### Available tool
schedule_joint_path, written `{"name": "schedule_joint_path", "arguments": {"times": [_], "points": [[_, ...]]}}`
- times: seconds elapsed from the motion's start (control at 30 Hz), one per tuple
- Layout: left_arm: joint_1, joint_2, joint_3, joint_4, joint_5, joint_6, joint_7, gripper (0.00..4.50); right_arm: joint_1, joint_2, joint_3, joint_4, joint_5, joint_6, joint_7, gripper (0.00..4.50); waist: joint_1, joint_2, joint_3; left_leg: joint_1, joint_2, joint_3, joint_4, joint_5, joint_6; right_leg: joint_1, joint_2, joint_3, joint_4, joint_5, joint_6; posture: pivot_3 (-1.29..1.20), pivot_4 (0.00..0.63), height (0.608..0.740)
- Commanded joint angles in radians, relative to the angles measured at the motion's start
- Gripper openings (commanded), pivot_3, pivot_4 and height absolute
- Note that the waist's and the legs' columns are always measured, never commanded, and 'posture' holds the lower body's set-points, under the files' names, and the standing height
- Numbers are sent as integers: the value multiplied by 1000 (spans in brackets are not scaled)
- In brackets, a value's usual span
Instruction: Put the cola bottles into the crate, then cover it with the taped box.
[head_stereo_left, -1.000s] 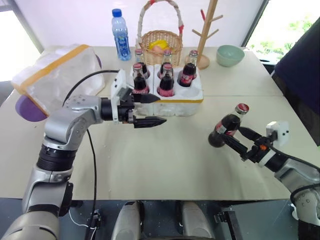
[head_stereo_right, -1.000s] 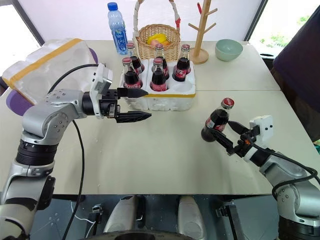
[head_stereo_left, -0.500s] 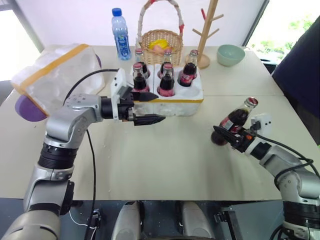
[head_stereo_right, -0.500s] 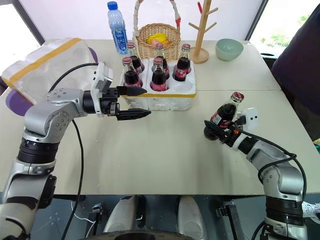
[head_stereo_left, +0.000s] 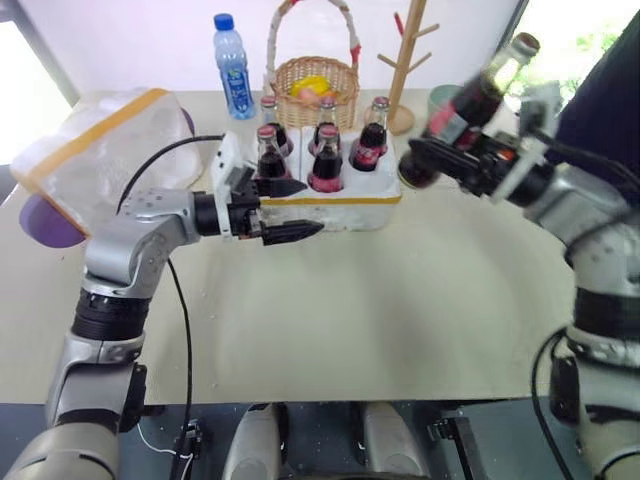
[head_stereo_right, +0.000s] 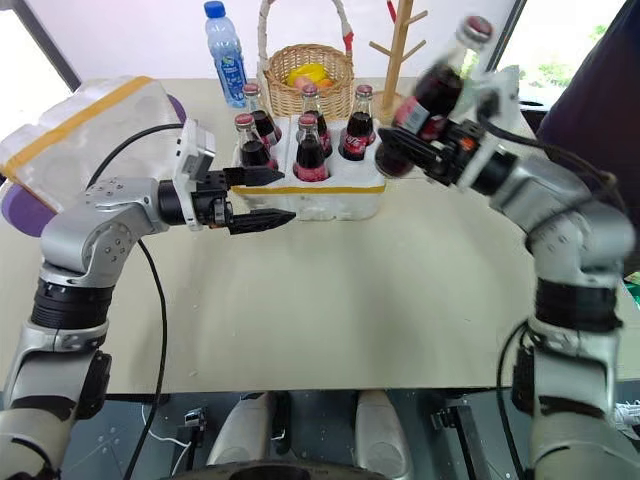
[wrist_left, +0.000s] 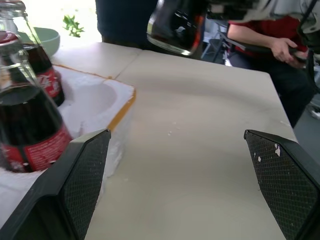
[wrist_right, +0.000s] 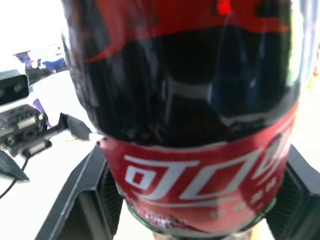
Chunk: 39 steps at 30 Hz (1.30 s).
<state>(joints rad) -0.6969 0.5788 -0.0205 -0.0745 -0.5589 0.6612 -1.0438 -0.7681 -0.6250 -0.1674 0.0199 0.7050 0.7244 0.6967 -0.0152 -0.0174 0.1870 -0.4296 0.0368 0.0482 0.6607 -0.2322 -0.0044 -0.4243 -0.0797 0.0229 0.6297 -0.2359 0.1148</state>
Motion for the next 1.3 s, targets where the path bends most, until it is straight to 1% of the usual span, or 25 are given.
{"name": "schedule_joint_path", "arguments": {"times": [0.03, 0.13, 0.2, 0.33, 0.43, 0.47, 0.53, 0.6, 0.67, 0.77, 0.87, 0.93, 0.97, 1.03, 1.1, 1.23, 1.3], "points": [[8, 8, 37, -27, -10, -16, 16, 4500, -146, 56, 66, 191, -127, -132, 13, 2849, 2, 0, 0, -1, 0, 0, 0, 0, 0, -1, 0, 0, 0, 1, 1, 0, 150, 740], [20, 15, 51, -38, -14, -14, 29, 4500, -220, 95, 109, 336, -212, -212, 25, 2849, 7, 0, 0, -10, -1, 0, 2, 0, 0, -7, -1, -1, 0, 1, 2, 0, 150, 740], [32, 26, 66, -47, -16, -11, 39, 4500, -244, 114, 148, 403, -264, -247, 44, 2849, 5, 0, 0, -15, -1, -1, 3, 0, 0, -12, -2, -1, 0, 2, 3, 0, 150, 740], [50, 46, 88, -54, -16, -14, 52, 4500, -232, 129, 242, 459, -375, -313, 103, 2849, 1, 0, 0, -15, -2, 0, 3, 0, 0, -12, -2, -1, 0, 2, 3, 0, 150, 740], [43, 55, 109, -43, -18, -14, 69, 4500, -208, 133, 278, 465, -426, -314, 116, 2849, 1, 0, 0, -14, -2, -1, 3, 0, 0, -12, -2, -1, 1, 2, 3, 0, 150, 740], [40, 54, 116, -41, -22, -13, 74, 4500, -203, 134, 278, 463, -434, -311, 115, 3873, 1, 0, 0, -14, -2, -1, 3, 0, 0, -12, -2, -1, 1, 2, 3, 0, 150, 740], [34, 51, 121, -40, -28, -10, 81, 4500, -197, 134, 271, 452, -442, -310, 119, 4474, 0, 0, 0, -12, -1, -1, 3, 0, 0, -10, -2, -1, 1, 2, 3, 0, 150, 740], [35, 49, 121, -46, -29, -10, 85, 4500, -192, 120, 250, 415, -431, -296, 132, 4474, 1, 0, 0, -12, -2, -1, 3, 0, 0, -9, -2, -1, 1, 2, 3, 0, 150, 740], [36, 57, 119, -53, -27, -15, 87, 4500, -195, 84, 206, 355, -389, -244, 161, 4474, 1, 0, 0, -12, -1, -1, 3, 0, 0, -9, -2, -1, 1, 2, 3, 0, 150, 740], [48, 102, 150, -78, -39, 5, 85, 4500, -188, -19, 125, 233, -299, -129, 242, 4474, 5, 1, 1, -13, -1, -2, 3, 0, 0, -10, -2, -2, 1, 2, 3, 0, 150, 740], [94, 220, 231, -117, -59, 33, 55, 4500, -168, -185, 35, 102, -196, -17, 357, 4474, 3, 0, 1, -13, -1, -2, 3, 0, 0, -10, -2, -2, 0, 2, 3, 0, 150, 740], [135, 323, 293, -128, -64, 41, 17, 4500, -161, -282, -20, 53, -127, 64, 416, 4474, 1, 0, 1, -13, -1, -1, 1, 0, 0, -10, -2, -2, 0, 1, 2, 0, 150, 740], [150, 361, 314, -128, -66, 41, 2, 4500, -158, -314, -37, 40, -100, 97, 433, 4474, -4, 0, 1, -13, -1, -1, 1, 0, 0, -10, -2, -2, 0, 1, 2, 0, 150, 740], [196, 493, 392, -77, -43, 31, -65, 4500, -140, -406, -74, -1, -49, 147, 497, 4474, -8, 1, 1, -11, 0, 0, 1, 0, 0, -11, -1, -2, 0, 1, 1, 0, 150, 740], [235, 585, 441, -24, -24, 16, -116, 4500, -121, -457, -91, -36, -27, 155, 530, 4474, -11, 1, 1, -10, 3, 2, 1, 0, 0, -11, 0, -2, 0, -1, -3, 0, 150, 740], [410, 841, 534, 267, 116, -96, -353, 4500, -96, -493, -121, -98, 24, 175, 546, 4474, -28, 1, 1, -9, 4, 5, 0, 0, 0, -12, -1, -1, 0, -4, -7, 0, 150, 740], [473, 934, 527, 454, 185, -191, -448, 4500, -78, -489, -127, -127, 48, 175, 550, 4474, -30, 1, 1, -11, 4, 7, -1, 0, -1, -16, -2, -1, 0, -4, -7, 0, 150, 740]]}}
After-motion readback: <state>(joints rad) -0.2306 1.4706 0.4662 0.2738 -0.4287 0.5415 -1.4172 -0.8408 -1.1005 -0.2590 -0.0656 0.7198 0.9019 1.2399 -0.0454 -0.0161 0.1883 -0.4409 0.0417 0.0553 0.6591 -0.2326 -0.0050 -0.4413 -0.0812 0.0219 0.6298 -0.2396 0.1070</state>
